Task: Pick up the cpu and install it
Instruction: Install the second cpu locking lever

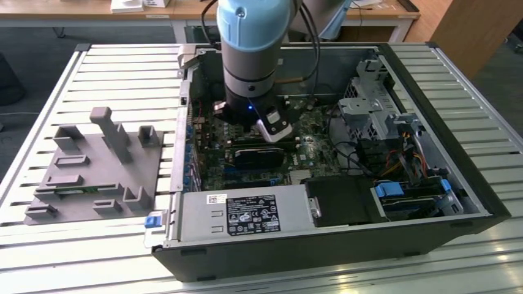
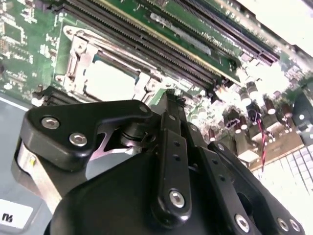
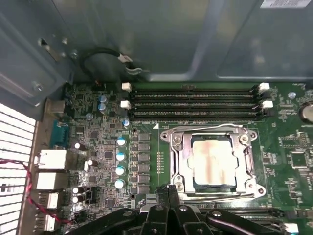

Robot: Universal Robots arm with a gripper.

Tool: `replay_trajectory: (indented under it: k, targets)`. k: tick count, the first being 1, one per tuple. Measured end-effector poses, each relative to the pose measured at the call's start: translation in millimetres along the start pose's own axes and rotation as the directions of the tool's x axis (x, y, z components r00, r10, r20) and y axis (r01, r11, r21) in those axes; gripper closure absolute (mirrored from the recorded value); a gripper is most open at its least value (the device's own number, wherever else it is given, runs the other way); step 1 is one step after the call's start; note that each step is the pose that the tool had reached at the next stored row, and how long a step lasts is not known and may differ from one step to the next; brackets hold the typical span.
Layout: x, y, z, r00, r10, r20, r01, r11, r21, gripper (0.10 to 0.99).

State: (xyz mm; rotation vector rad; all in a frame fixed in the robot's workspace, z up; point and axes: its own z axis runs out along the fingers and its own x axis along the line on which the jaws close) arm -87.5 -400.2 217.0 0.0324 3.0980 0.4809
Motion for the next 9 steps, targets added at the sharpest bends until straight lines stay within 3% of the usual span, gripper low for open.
replay_trajectory:
  k: [6,9]
  targets:
    - [-0.1,4.5,-14.0,1.0000,0.000,0.0000,0.000,1.0000,-0.004,0.980]
    - [-0.1,5.4,-16.8,1.0000,0.000,0.0000,0.000,1.0000,-0.005,0.980]
